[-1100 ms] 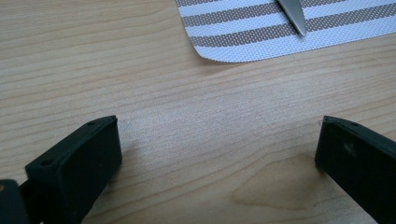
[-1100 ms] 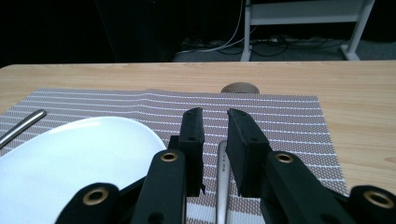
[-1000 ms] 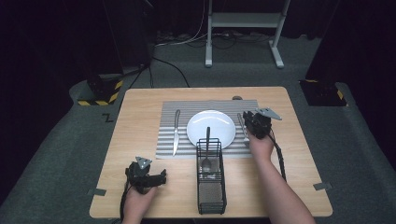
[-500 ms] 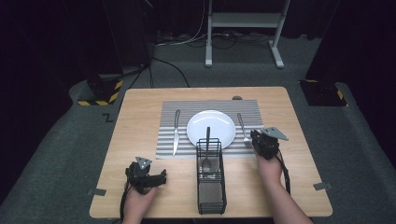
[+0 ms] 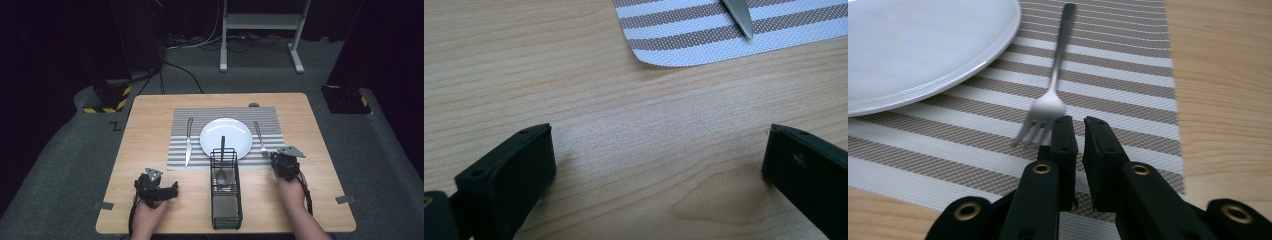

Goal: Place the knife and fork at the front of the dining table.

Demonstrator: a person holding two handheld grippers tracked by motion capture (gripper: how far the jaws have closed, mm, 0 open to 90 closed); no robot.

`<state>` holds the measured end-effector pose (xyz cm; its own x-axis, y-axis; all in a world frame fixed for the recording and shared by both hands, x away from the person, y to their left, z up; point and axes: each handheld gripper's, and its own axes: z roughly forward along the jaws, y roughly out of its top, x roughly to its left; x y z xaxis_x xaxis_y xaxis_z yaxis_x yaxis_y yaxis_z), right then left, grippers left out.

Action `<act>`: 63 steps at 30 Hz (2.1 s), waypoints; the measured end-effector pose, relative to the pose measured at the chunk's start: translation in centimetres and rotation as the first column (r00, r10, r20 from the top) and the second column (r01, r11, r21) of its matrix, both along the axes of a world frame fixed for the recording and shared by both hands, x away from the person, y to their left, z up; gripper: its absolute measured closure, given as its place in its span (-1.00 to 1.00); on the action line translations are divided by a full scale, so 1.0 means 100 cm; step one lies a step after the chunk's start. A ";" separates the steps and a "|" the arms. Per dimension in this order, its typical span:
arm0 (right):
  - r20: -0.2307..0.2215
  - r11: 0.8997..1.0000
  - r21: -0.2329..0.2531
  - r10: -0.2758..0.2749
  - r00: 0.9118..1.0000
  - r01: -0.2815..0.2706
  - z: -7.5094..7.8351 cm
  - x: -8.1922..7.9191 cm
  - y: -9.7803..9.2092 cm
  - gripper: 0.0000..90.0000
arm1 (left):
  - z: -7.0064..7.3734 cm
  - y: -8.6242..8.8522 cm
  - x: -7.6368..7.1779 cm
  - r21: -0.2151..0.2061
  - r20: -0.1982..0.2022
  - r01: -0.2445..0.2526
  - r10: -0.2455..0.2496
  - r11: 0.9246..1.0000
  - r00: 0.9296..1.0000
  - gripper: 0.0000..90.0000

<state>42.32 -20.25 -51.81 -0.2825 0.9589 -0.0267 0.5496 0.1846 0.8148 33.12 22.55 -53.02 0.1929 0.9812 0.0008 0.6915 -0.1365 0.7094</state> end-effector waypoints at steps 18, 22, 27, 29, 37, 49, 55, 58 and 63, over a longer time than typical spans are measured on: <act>0.279 0.977 0.167 0.083 0.957 -0.134 0.051 -0.051 0.023 0.50 | 0.000 0.000 0.000 0.000 0.000 0.000 0.000 1.000 1.000 -0.98; 0.322 0.963 0.196 0.113 0.940 -0.183 0.064 -0.059 0.033 0.46 | 0.000 0.000 0.000 0.000 0.000 0.000 0.000 1.000 1.000 -0.98; 0.369 0.948 0.210 0.149 0.917 -0.238 0.082 -0.066 0.046 0.42 | 0.000 0.000 0.000 0.000 0.000 0.000 0.000 1.000 1.000 -0.98; 0.378 0.942 0.217 0.161 0.912 -0.256 0.087 -0.067 0.052 0.41 | 0.000 0.000 0.000 0.000 0.001 0.000 0.000 1.000 1.000 -0.98; 0.401 0.915 0.245 0.206 0.893 -0.321 0.102 -0.062 0.080 0.38 | 0.000 0.000 0.000 -0.001 0.000 0.001 -0.001 1.000 1.000 -0.98; 0.382 0.896 0.189 0.311 0.871 -0.402 0.105 -0.044 0.121 0.46 | 0.000 0.000 0.000 -0.005 0.000 0.004 -0.004 1.000 1.000 -0.98; 0.342 0.885 0.192 0.346 0.874 -0.425 0.101 -0.035 0.126 0.58 | 0.000 0.000 0.000 -0.004 0.001 0.004 -0.004 1.000 1.000 -0.98; 0.327 0.877 0.202 0.358 0.874 -0.435 0.098 -0.032 0.127 0.65 | 0.000 0.000 0.000 -0.004 0.001 0.004 -0.004 1.000 1.000 -0.98; 0.332 0.873 0.187 0.375 0.865 -0.450 0.099 -0.034 0.127 0.79 | 0.000 0.000 0.000 -0.004 0.000 0.005 -0.005 1.000 1.000 -0.98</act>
